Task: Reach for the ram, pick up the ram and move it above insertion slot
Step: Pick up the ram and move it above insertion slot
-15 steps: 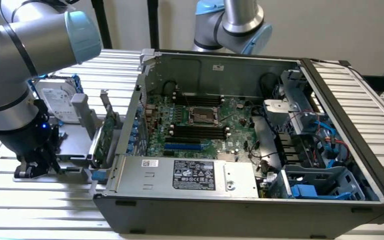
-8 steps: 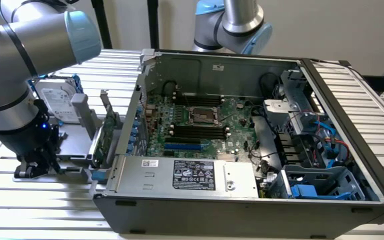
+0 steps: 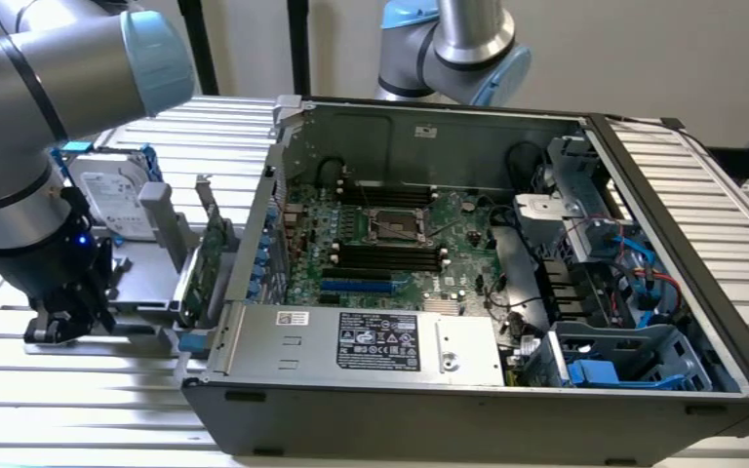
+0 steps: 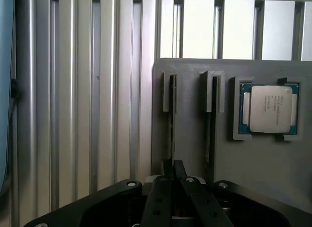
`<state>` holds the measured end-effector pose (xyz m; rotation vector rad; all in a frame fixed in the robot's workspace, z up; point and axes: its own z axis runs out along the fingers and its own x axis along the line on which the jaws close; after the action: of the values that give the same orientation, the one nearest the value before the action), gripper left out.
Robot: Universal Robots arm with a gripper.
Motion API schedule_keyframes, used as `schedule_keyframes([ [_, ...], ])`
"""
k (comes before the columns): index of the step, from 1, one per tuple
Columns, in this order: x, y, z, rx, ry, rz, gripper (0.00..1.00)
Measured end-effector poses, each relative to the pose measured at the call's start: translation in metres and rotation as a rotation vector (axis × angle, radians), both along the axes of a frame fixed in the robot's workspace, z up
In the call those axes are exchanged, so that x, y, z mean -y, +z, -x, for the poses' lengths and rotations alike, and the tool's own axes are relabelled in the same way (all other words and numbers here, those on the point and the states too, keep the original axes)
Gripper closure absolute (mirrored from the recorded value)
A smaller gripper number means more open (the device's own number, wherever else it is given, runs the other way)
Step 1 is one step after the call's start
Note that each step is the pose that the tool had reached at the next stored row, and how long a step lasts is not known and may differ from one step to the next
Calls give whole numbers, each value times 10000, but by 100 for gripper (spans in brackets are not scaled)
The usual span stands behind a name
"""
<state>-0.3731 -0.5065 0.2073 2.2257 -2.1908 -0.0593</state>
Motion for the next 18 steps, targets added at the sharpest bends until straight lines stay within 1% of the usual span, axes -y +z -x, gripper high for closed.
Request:
schedule_keyframes([
  [4, 1, 61, 0, -7, 0, -28, 87],
  [7, 1, 107, 0, -13, 0, -31, 87],
  [10, 1, 179, 0, -19, 0, -35, 87],
  [14, 1, 311, -2, -23, 0, -39, 87],
  [18, 2, 494, -20, -24, 4, -41, 87],
])
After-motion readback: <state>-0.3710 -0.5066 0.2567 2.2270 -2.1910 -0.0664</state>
